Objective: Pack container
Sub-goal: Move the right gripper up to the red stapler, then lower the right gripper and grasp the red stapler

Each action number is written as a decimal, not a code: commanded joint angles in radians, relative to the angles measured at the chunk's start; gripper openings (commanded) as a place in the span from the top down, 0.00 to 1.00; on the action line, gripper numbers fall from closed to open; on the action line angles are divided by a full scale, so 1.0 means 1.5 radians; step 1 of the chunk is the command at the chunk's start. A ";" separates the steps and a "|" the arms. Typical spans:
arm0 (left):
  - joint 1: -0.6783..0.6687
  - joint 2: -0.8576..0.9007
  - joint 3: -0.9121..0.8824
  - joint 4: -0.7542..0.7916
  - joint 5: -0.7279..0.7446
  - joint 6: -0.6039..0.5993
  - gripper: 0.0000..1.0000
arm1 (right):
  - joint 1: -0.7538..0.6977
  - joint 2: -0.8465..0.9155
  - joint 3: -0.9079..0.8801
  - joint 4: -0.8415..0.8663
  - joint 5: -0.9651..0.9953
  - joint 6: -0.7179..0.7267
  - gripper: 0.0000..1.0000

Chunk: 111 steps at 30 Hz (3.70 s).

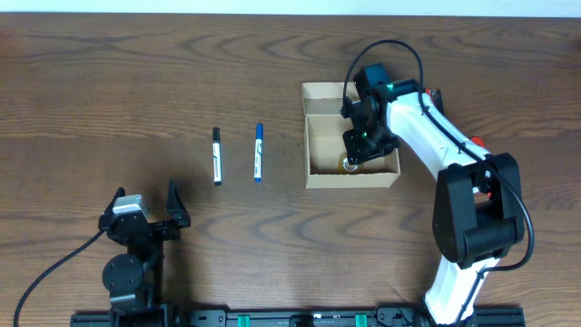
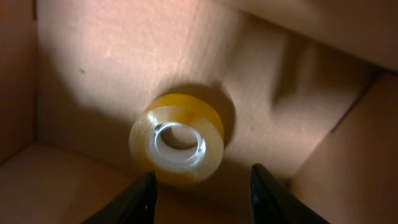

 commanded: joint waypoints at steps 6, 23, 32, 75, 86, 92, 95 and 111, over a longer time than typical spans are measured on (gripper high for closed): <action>0.001 -0.005 -0.011 -0.025 0.006 0.002 0.05 | 0.009 -0.001 0.224 -0.085 0.001 0.004 0.62; 0.001 -0.005 -0.011 -0.025 0.006 0.002 0.05 | -0.222 -0.001 0.521 -0.288 0.165 0.033 0.51; 0.001 -0.005 -0.011 -0.025 0.006 0.002 0.05 | -0.316 0.019 0.520 -0.244 0.053 -0.022 0.29; 0.001 -0.005 -0.011 -0.025 0.006 0.002 0.05 | -0.312 0.332 0.520 -0.172 0.033 -0.142 0.18; 0.001 -0.005 -0.011 -0.025 0.006 0.002 0.05 | -0.312 0.332 0.508 -0.172 0.032 -0.141 0.18; 0.001 -0.005 -0.011 -0.025 0.006 0.002 0.05 | -0.312 0.332 0.493 -0.170 0.032 -0.136 0.18; 0.001 -0.005 -0.011 -0.025 0.006 0.002 0.05 | -0.312 0.332 0.481 -0.165 0.032 -0.136 0.17; 0.001 -0.005 -0.011 -0.025 0.006 0.002 0.05 | -0.312 0.333 0.453 -0.153 0.030 -0.129 0.24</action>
